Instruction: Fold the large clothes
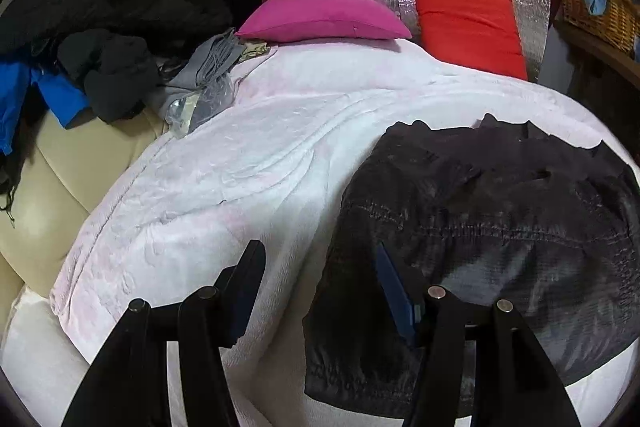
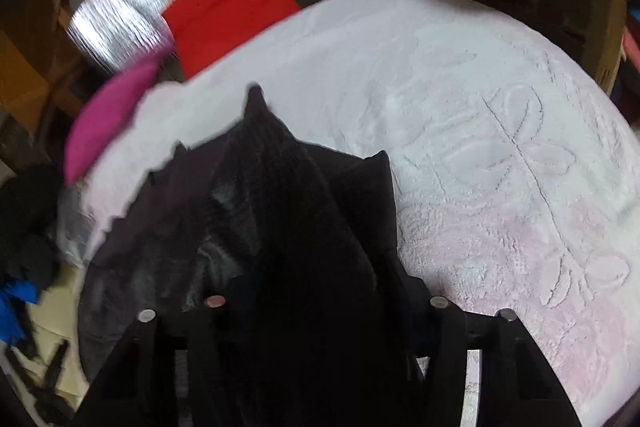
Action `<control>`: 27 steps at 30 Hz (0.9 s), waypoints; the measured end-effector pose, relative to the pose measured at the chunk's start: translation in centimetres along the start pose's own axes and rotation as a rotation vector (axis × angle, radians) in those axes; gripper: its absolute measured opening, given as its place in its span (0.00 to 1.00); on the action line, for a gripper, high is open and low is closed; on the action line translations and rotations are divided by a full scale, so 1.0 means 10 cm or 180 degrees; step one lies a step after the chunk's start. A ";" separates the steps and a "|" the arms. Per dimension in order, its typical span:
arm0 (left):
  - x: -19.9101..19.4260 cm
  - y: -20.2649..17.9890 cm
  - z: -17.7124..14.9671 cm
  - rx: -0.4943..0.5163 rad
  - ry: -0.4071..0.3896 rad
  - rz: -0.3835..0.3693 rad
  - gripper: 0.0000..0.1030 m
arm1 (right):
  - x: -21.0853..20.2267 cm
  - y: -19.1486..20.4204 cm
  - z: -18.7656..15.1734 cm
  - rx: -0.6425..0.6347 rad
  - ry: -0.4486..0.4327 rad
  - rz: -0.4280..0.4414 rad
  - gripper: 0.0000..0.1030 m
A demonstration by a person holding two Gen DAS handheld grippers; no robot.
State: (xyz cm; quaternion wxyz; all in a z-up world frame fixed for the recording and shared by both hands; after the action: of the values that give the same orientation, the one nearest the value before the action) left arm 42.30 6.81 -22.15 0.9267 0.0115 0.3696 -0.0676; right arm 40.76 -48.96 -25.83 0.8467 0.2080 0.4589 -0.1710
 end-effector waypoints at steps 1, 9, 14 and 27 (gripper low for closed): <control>0.01 -0.01 0.00 0.0011 0.0004 0.0002 0.57 | -0.02 0.01 0.00 -0.0052 -0.0032 -0.0027 0.46; 0.06 -0.06 0.01 0.0044 0.0045 0.0021 0.57 | 0.06 -0.19 -0.02 0.0050 0.0022 -0.0017 0.28; 0.07 -0.06 -0.02 0.0056 0.0073 0.0041 0.57 | -0.07 -0.23 0.01 0.0190 -0.0013 0.0207 0.31; 0.16 -0.03 0.01 -0.0094 0.0303 -0.0290 0.69 | -0.38 -0.64 0.08 0.0843 -0.0091 0.0817 0.83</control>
State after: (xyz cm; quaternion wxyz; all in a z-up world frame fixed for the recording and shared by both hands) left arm 43.41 6.33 -23.16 0.9041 -0.0158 0.4143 -0.1036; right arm 36.33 -54.45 -23.46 0.8332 0.3721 0.3901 -0.1234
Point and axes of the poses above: each gripper's, at about its wrist camera, not at the fingertips, and x roughly the way its jaws point, y to its left, z to its top, the point moved 8 cm from there along x, roughly the way its jaws point, and after that the axes turned 11 degrees about -z, right-handed, at the moved point
